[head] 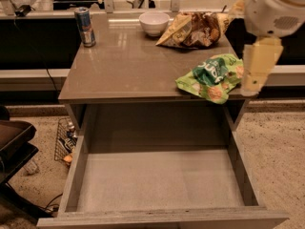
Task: Move green rice chip bag near redbull can
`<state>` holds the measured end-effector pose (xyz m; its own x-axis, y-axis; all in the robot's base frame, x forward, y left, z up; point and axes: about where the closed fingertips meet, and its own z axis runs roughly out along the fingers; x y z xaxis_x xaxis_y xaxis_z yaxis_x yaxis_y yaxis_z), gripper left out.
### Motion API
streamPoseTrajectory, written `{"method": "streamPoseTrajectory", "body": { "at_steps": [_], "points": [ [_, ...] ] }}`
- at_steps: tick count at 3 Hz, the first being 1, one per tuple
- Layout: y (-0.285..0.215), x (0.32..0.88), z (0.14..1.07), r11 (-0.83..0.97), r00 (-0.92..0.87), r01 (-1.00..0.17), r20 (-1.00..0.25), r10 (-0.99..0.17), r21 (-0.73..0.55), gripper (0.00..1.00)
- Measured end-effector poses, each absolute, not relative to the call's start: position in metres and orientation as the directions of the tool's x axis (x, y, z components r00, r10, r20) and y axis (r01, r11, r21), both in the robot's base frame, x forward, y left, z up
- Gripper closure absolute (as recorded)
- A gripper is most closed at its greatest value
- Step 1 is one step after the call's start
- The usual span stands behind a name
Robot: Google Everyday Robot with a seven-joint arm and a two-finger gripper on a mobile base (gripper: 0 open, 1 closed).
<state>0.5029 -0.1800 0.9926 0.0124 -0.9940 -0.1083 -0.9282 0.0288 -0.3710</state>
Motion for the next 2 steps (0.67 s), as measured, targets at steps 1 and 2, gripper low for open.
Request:
{"method": "streamPoseTrajectory", "body": {
  "at_steps": [1,2],
  "points": [
    [-0.1670,0.5305,0.9907,-0.135,0.143,-0.898,0.012,-0.990,-0.418,0.00],
    [-0.1671,0.5334,0.9931,-0.170,0.169,-0.887,0.040,-0.985,-0.429,0.00]
  ]
}}
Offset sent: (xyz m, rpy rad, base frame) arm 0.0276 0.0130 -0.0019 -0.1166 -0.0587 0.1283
